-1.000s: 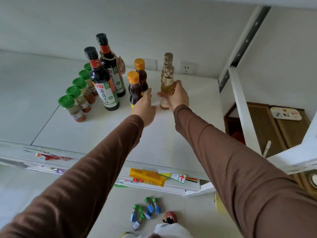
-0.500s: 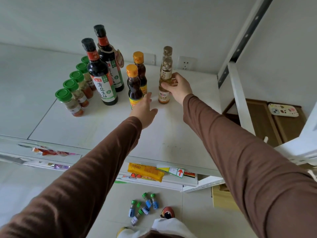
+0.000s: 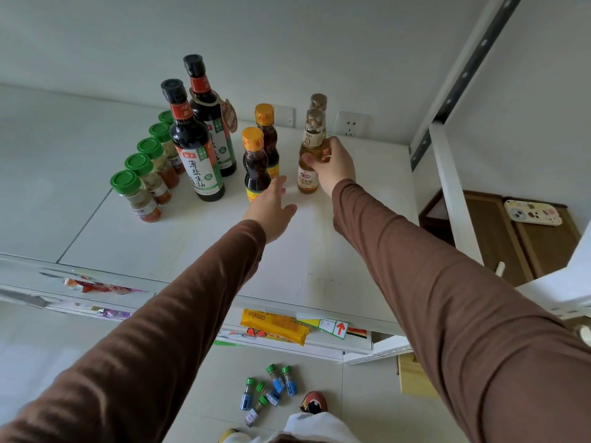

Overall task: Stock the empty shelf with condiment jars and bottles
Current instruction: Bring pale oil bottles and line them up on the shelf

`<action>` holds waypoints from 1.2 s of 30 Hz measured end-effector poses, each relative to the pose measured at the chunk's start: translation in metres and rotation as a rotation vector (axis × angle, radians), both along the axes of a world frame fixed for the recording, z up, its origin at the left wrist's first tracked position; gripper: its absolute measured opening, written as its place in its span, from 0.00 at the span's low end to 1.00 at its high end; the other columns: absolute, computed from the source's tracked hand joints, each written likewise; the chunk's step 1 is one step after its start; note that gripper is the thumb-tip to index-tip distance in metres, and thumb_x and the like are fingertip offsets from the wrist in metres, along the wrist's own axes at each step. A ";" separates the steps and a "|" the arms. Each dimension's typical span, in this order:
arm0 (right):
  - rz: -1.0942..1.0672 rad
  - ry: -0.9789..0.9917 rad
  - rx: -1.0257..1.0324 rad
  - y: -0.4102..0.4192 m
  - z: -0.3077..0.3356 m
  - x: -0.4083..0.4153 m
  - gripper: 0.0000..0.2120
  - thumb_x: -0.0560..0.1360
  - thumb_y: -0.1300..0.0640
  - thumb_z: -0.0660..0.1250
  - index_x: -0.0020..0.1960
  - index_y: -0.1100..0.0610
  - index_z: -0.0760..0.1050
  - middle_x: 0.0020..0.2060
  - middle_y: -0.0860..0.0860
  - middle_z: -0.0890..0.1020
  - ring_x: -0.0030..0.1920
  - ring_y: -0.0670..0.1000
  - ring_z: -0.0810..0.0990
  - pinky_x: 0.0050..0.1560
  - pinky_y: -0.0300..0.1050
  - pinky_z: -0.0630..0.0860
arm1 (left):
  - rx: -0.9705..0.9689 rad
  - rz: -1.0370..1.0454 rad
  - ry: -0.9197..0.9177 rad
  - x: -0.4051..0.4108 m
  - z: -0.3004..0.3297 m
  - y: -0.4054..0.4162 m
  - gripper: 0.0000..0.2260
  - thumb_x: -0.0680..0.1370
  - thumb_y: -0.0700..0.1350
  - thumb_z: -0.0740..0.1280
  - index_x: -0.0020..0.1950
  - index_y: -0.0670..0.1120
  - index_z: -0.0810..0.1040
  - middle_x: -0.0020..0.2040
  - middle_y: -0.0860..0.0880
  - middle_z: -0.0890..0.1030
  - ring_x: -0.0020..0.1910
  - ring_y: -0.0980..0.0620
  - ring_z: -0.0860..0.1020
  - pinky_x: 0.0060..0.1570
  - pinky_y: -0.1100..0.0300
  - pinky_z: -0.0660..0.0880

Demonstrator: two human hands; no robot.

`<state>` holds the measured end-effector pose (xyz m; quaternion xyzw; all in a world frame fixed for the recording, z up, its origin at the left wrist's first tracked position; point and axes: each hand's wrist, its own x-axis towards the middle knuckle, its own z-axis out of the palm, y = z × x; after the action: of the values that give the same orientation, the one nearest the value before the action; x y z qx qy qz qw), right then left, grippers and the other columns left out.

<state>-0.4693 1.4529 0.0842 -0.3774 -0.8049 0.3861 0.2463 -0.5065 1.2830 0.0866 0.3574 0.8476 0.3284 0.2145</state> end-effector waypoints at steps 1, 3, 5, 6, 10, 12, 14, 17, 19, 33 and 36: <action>-0.005 -0.004 0.003 0.000 0.000 -0.001 0.21 0.73 0.46 0.73 0.58 0.58 0.73 0.52 0.51 0.80 0.52 0.53 0.79 0.54 0.48 0.76 | 0.000 -0.002 0.001 0.000 0.000 -0.001 0.28 0.80 0.43 0.65 0.78 0.45 0.58 0.73 0.44 0.71 0.70 0.45 0.71 0.68 0.49 0.70; -0.018 -0.004 0.005 -0.001 0.000 -0.001 0.21 0.73 0.46 0.73 0.58 0.58 0.73 0.54 0.52 0.80 0.53 0.53 0.79 0.54 0.48 0.75 | -0.003 -0.009 0.006 0.000 0.001 -0.002 0.28 0.80 0.43 0.65 0.78 0.45 0.58 0.73 0.44 0.71 0.69 0.45 0.72 0.68 0.50 0.70; -0.032 -0.002 -0.006 -0.002 0.000 -0.002 0.21 0.72 0.47 0.74 0.58 0.57 0.73 0.53 0.52 0.80 0.53 0.54 0.80 0.54 0.48 0.76 | -0.005 -0.015 0.003 0.000 0.002 -0.004 0.29 0.80 0.43 0.65 0.78 0.45 0.58 0.73 0.44 0.71 0.69 0.45 0.72 0.68 0.50 0.70; -0.037 -0.001 -0.012 -0.003 0.001 -0.002 0.21 0.72 0.47 0.74 0.58 0.57 0.73 0.53 0.51 0.80 0.53 0.53 0.80 0.54 0.48 0.76 | -0.007 -0.019 0.000 0.000 0.002 -0.005 0.29 0.80 0.44 0.66 0.78 0.45 0.58 0.73 0.44 0.71 0.70 0.44 0.72 0.68 0.49 0.70; -0.045 -0.007 -0.060 -0.011 0.005 0.006 0.27 0.71 0.49 0.76 0.62 0.58 0.69 0.53 0.50 0.78 0.54 0.53 0.79 0.54 0.46 0.74 | -0.006 -0.037 -0.008 0.001 0.003 -0.010 0.30 0.80 0.46 0.67 0.78 0.46 0.58 0.73 0.44 0.71 0.70 0.45 0.71 0.69 0.49 0.70; -0.052 -0.047 -0.055 -0.018 0.006 0.015 0.31 0.70 0.48 0.76 0.65 0.58 0.67 0.59 0.52 0.77 0.57 0.53 0.78 0.57 0.46 0.73 | 0.001 -0.046 -0.013 0.002 0.004 -0.015 0.30 0.79 0.47 0.68 0.78 0.46 0.59 0.73 0.44 0.70 0.70 0.45 0.71 0.69 0.49 0.69; -0.054 -0.104 -0.015 -0.029 0.006 0.028 0.31 0.70 0.47 0.76 0.66 0.58 0.68 0.61 0.54 0.76 0.60 0.55 0.77 0.59 0.46 0.73 | 0.004 -0.064 -0.008 0.004 0.004 -0.022 0.30 0.79 0.47 0.68 0.78 0.46 0.60 0.73 0.44 0.70 0.70 0.45 0.71 0.69 0.50 0.69; -0.005 -0.215 0.081 -0.056 0.009 0.051 0.27 0.72 0.47 0.74 0.65 0.57 0.70 0.63 0.55 0.76 0.63 0.57 0.74 0.63 0.50 0.72 | -0.010 -0.103 0.049 0.007 0.007 -0.038 0.28 0.79 0.48 0.68 0.77 0.46 0.62 0.74 0.44 0.70 0.70 0.45 0.71 0.69 0.53 0.69; 0.051 -0.289 0.126 -0.080 0.013 0.069 0.25 0.73 0.47 0.72 0.65 0.55 0.71 0.64 0.55 0.74 0.65 0.58 0.71 0.63 0.49 0.70 | -0.036 -0.132 0.125 0.009 0.009 -0.055 0.27 0.79 0.49 0.67 0.76 0.47 0.63 0.73 0.45 0.70 0.69 0.45 0.71 0.67 0.53 0.68; 0.429 -0.467 0.461 -0.274 0.023 0.141 0.27 0.76 0.46 0.69 0.71 0.52 0.68 0.69 0.52 0.71 0.68 0.56 0.67 0.67 0.52 0.68 | -0.316 -0.131 0.505 0.068 0.012 -0.236 0.28 0.79 0.58 0.63 0.77 0.52 0.64 0.79 0.47 0.61 0.78 0.46 0.58 0.76 0.45 0.55; 0.523 -0.442 0.497 -0.314 0.021 0.158 0.27 0.75 0.45 0.69 0.71 0.51 0.67 0.68 0.51 0.72 0.67 0.57 0.68 0.66 0.51 0.68 | -0.357 -0.022 0.501 0.100 0.006 -0.289 0.28 0.78 0.60 0.63 0.76 0.53 0.66 0.78 0.48 0.63 0.78 0.46 0.58 0.76 0.44 0.54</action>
<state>-0.3112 1.1386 0.1050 -0.1635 -0.9756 0.1397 0.0450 -0.4064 0.9935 0.0929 0.3929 0.9145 0.0735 0.0618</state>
